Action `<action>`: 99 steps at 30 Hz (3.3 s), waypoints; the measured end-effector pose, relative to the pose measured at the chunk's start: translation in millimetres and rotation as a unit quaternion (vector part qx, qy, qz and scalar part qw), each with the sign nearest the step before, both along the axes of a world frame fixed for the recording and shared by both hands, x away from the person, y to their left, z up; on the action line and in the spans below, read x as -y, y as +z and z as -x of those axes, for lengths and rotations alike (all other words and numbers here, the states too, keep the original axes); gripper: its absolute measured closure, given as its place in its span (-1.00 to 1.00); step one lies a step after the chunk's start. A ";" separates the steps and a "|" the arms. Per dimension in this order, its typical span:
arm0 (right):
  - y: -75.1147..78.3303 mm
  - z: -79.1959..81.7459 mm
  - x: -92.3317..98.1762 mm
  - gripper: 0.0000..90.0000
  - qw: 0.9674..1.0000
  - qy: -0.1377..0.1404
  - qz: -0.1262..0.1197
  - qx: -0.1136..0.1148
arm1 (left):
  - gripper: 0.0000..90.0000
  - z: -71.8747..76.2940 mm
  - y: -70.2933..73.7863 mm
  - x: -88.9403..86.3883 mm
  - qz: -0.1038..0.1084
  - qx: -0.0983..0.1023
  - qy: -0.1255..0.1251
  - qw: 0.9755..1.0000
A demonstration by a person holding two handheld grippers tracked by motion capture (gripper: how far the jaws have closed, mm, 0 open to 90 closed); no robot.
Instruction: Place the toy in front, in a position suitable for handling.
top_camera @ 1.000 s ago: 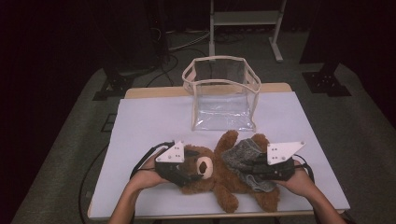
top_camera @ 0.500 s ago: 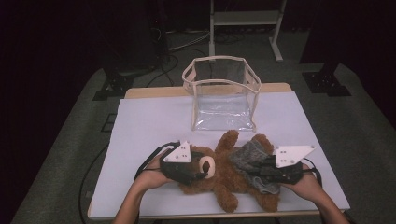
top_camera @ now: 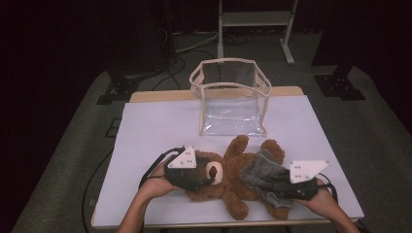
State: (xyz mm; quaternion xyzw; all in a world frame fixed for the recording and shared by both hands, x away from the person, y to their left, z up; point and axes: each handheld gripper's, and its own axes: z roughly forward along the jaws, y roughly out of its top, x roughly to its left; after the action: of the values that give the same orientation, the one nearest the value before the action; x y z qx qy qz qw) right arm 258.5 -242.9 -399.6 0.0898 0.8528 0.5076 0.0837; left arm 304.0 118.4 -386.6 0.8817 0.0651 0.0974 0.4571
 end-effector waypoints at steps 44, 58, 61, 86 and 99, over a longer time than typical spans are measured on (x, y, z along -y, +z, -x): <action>-11.2 4.9 46.4 0.75 0.997 -0.061 -0.035 -0.023 | -0.32 2.4 -1.0 -0.3 -0.022 -0.006 0.006 1.000; -28.7 8.6 70.2 0.75 0.994 -0.098 -0.017 -0.056 | -0.32 3.8 -1.4 -0.1 -0.025 -0.003 -0.001 1.000; -20.4 9.6 68.4 0.75 0.994 -0.095 -0.023 -0.043 | -0.33 2.7 -2.3 0.5 -0.022 -0.004 0.002 1.000; 5.5 4.7 30.6 0.75 0.994 -0.108 -0.034 -0.007 | -0.37 0.6 -4.3 1.2 -0.020 -0.006 0.008 1.000; -0.9 7.9 26.0 0.75 0.992 -0.125 -0.024 -0.005 | -0.34 -6.9 -3.8 6.1 -0.008 -0.010 0.045 0.999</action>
State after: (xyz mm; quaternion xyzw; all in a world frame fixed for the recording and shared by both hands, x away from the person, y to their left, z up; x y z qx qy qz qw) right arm 250.6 -269.0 -400.6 0.2003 0.8231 0.5126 0.1400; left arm 310.9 112.3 -390.4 0.8826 0.1081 0.1097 0.4442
